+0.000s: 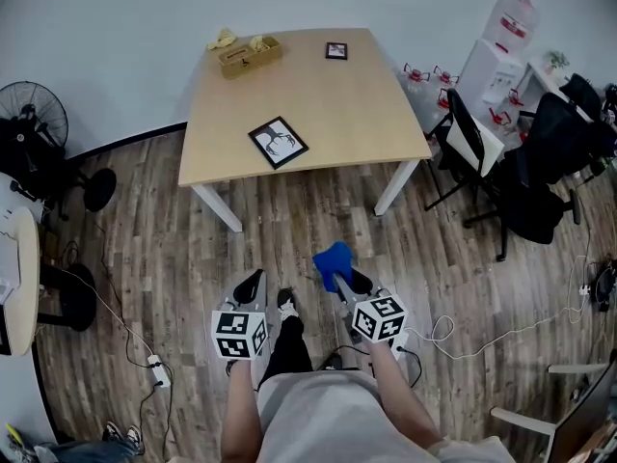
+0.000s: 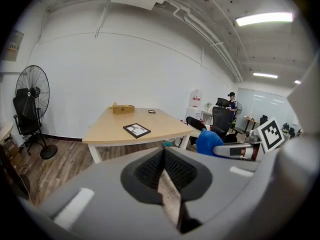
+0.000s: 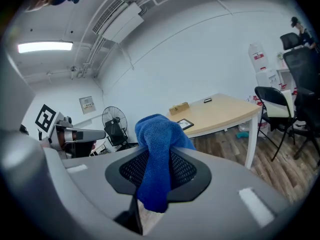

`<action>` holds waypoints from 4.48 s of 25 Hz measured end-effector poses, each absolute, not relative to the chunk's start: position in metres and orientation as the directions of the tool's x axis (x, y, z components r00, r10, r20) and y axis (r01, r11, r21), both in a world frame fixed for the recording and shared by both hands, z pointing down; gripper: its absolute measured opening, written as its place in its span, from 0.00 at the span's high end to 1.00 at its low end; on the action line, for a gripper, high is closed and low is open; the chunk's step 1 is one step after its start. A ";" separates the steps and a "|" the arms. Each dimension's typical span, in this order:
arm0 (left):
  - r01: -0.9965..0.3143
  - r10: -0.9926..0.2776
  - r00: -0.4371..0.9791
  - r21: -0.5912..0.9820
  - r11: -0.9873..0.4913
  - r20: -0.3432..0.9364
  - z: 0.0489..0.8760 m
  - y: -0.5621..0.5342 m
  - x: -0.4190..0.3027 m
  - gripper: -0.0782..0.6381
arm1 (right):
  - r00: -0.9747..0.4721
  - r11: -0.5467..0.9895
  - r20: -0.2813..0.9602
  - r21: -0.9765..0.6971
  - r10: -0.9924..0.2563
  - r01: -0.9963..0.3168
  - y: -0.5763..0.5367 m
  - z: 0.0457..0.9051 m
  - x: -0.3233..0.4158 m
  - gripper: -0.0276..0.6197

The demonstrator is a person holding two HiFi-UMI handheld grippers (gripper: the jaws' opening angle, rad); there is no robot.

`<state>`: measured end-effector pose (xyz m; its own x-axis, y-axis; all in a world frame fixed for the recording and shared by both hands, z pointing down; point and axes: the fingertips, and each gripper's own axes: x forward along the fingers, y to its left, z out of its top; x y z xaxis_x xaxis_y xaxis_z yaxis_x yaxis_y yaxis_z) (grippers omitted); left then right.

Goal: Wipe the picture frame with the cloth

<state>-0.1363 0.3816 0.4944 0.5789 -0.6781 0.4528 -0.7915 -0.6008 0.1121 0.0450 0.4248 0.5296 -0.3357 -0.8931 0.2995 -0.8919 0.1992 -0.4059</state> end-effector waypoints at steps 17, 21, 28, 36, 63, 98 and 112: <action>-0.704 -0.591 0.710 0.375 -0.603 0.383 0.510 0.143 -0.166 0.82 | -0.281 0.175 0.458 -0.260 -0.844 -0.950 0.218 0.518 0.028 0.81; -0.708 -0.604 0.704 0.430 -0.561 0.373 0.525 0.118 -0.185 0.82 | -0.229 0.157 0.443 -0.193 -0.867 -0.969 0.190 0.501 0.045 0.81; -0.750 -0.658 0.655 0.431 -0.502 0.372 0.533 0.081 -0.219 0.82 | -0.244 0.175 0.407 -0.199 -0.880 -0.964 0.136 0.492 0.076 0.81; -0.829 -0.728 0.547 0.390 -0.401 0.414 0.551 0.022 -0.219 0.82 | -0.339 0.263 0.370 -0.242 -0.865 -0.934 0.027 0.508 0.100 0.81; -0.691 -0.259 0.507 0.207 -0.693 0.822 0.690 -0.083 -0.024 0.82 | -0.640 0.920 0.689 0.104 -0.341 -0.377 -0.241 0.652 0.040 0.81; -0.638 -0.103 0.300 0.119 -0.761 0.948 0.721 -0.086 -0.037 0.82 | -0.651 0.986 0.754 -0.023 -0.092 -0.165 -0.138 0.708 0.035 0.81; -0.625 -0.101 0.321 0.131 -0.769 0.942 0.722 -0.083 -0.040 0.82 | -0.645 0.983 0.764 -0.108 -0.012 -0.146 -0.057 0.709 0.059 0.81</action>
<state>-0.0396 -0.0834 0.7215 0.3210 -0.1010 0.9417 -0.6253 -0.7694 0.1307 0.0590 -0.0566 0.7092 -0.6452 -0.0118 0.7640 -0.1457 0.9834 -0.1079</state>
